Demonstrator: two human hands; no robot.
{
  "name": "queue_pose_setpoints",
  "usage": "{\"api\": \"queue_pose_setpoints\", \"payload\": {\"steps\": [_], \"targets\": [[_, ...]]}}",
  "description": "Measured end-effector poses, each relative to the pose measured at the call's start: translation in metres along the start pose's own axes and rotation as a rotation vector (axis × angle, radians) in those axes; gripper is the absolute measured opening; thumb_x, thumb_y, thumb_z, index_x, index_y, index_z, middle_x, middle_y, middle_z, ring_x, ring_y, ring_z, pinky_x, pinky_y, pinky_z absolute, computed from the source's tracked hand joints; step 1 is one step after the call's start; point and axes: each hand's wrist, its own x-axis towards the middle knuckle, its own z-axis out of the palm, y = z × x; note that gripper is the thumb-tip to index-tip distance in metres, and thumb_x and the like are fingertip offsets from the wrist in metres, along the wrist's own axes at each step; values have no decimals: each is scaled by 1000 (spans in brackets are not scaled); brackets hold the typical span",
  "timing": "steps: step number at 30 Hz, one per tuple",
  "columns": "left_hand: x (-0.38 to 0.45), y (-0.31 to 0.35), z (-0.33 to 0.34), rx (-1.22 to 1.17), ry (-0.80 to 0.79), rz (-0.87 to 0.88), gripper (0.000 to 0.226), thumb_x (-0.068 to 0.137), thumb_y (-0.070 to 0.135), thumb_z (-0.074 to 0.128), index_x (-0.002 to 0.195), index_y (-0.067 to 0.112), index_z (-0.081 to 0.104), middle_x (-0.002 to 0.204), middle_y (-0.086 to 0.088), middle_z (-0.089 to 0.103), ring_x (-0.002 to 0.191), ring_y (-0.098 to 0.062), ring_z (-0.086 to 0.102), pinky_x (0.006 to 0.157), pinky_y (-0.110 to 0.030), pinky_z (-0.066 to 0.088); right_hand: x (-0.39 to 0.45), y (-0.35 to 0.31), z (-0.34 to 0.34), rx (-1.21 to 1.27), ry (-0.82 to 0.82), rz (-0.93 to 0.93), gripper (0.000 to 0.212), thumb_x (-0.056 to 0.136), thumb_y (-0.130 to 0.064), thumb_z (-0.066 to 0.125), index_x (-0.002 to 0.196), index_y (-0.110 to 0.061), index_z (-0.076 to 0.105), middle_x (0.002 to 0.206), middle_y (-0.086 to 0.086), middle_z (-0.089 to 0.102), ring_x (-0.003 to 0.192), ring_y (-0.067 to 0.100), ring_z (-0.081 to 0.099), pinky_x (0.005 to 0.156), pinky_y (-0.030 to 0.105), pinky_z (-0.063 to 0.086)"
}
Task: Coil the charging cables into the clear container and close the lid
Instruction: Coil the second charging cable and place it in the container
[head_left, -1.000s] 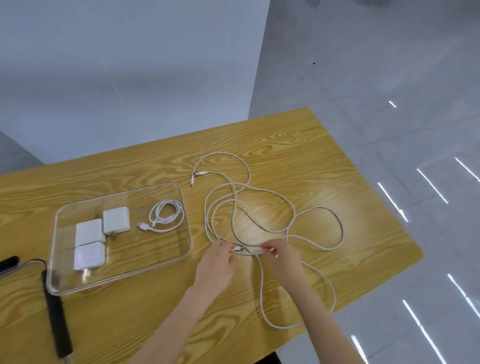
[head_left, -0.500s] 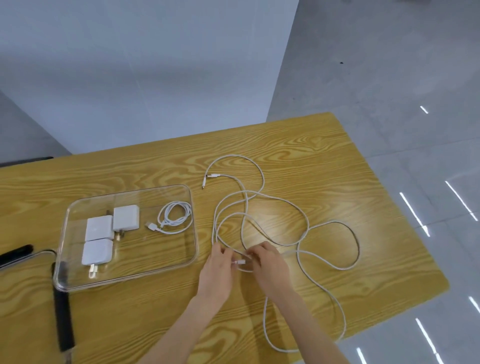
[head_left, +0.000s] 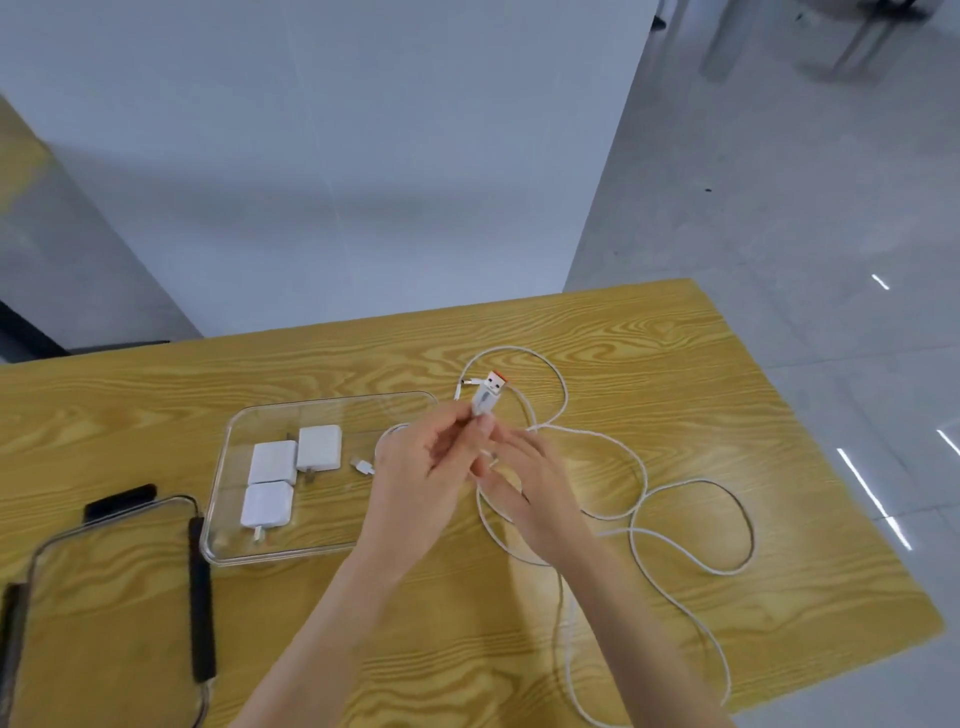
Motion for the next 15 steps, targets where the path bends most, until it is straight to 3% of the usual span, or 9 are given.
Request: {"api": "queue_pose_setpoints", "payload": {"steps": [2, 5, 8, 12, 15], "targets": [[-3, 15, -18, -130, 60, -8, 23, 90, 18, 52, 78, 7, 68, 54, 10, 62, 47, -2, 49, 50, -12, 40, 0, -7, 2, 22, 32, 36, 47, 88, -48, 37, 97, -13, 68, 112, -4, 68, 118, 18, 50, 100, 40, 37], [-7, 27, -51, -298, 250, -48, 23, 90, 21, 49, 75, 14, 66, 58, 3, 67, 46, -4, 42, 47, -12, 36, -2, -10, 5, 27, 47, 89, 35, 89, -44, 40, 92, -20, 66, 92, -7, 68, 97, 17, 58, 89, 43, 43], [-14, 29, -88, -420, 428, -58, 23, 92, 21, 49, 76, 18, 65, 57, 7, 65, 53, -5, 45, 54, -15, 36, -3, -10, 1, -72, 125, 115, 27, 90, -34, 45, 96, -20, 68, 92, -5, 69, 93, 20, 60, 90, 42, 44], [-30, 26, -140, -593, 614, -80, 24, 94, 25, 49, 75, 22, 64, 55, 12, 59, 60, -2, 57, 64, -16, 45, -4, -11, -22, -310, 375, 203, 19, 91, -19, 55, 94, -8, 69, 89, 10, 71, 91, 33, 62, 90, 42, 39], [-44, 16, -175, -768, 695, -111, 26, 92, 22, 51, 72, 19, 68, 52, 10, 55, 55, -5, 57, 68, -21, 53, -7, -8, -37, -300, 383, 302, 19, 91, -22, 55, 100, -12, 70, 93, 11, 73, 93, 35, 62, 90, 42, 41]]}}
